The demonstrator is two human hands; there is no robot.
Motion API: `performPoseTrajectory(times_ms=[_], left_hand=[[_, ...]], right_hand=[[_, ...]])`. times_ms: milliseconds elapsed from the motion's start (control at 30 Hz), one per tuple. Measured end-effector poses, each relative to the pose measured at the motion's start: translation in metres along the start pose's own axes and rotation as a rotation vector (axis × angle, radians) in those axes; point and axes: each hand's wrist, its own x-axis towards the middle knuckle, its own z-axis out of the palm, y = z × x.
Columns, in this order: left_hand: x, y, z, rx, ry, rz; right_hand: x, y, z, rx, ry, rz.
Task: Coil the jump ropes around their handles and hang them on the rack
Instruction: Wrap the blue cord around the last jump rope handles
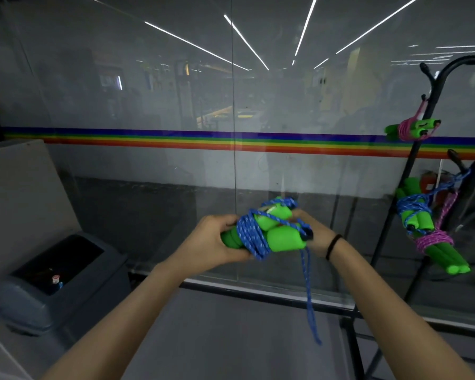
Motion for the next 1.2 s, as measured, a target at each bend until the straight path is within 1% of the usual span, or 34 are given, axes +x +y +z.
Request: performPoseTrajectory(times_ms=[67,133,233,300,367,467,533,600,700,767,833,900,967,1067,1200], left_hand=[[0.004,-0.001,-0.003,-0.088,0.098,-0.060],[0.010,-0.004,-0.008,-0.125,0.202,-0.144],[0.016,-0.006,-0.013,0.007,0.333,-0.243],[0.017,-0.005,-0.012,0.133,0.371,-0.290],[0.018,-0.005,-0.008,0.249,0.351,-0.292],[0.016,-0.012,-0.003,0.368,0.281,-0.246],[0.015,-0.015,-0.001,0.450,0.189,-0.245],[0.011,-0.016,0.002,0.563,0.064,-0.237],[0.003,-0.011,0.006,0.662,-0.134,-0.152],[-0.002,-0.004,0.008,0.655,-0.226,-0.067],[-0.004,0.002,0.007,0.624,-0.285,0.000],[-0.005,0.001,0.004,0.516,-0.294,0.041],[-0.004,-0.005,-0.001,0.383,-0.256,0.065],[-0.002,-0.008,-0.008,0.287,-0.226,0.087],[0.001,-0.007,-0.009,0.167,-0.221,0.078]], right_hand=[[-0.003,0.004,0.007,-0.022,0.040,0.087],[-0.006,0.004,0.012,-0.034,0.029,0.147],[-0.010,-0.007,0.020,-0.209,-0.016,0.118],[-0.012,-0.018,0.026,-0.379,-0.026,0.078],[-0.014,-0.030,0.030,-0.536,-0.053,0.032],[-0.016,-0.043,0.031,-0.728,-0.099,-0.004],[-0.018,-0.049,0.029,-0.817,-0.110,-0.030],[-0.018,-0.056,0.028,-0.837,-0.117,-0.067],[-0.013,-0.063,0.024,-0.825,-0.126,-0.092],[-0.008,-0.063,0.022,-0.782,-0.137,-0.108],[-0.003,-0.059,0.019,-0.693,-0.145,-0.132],[0.000,-0.055,0.015,-0.548,-0.153,-0.149],[0.001,-0.048,0.011,-0.381,-0.135,-0.148],[0.003,-0.035,0.008,-0.155,-0.106,-0.130],[0.005,-0.021,0.007,0.015,-0.117,-0.051]])
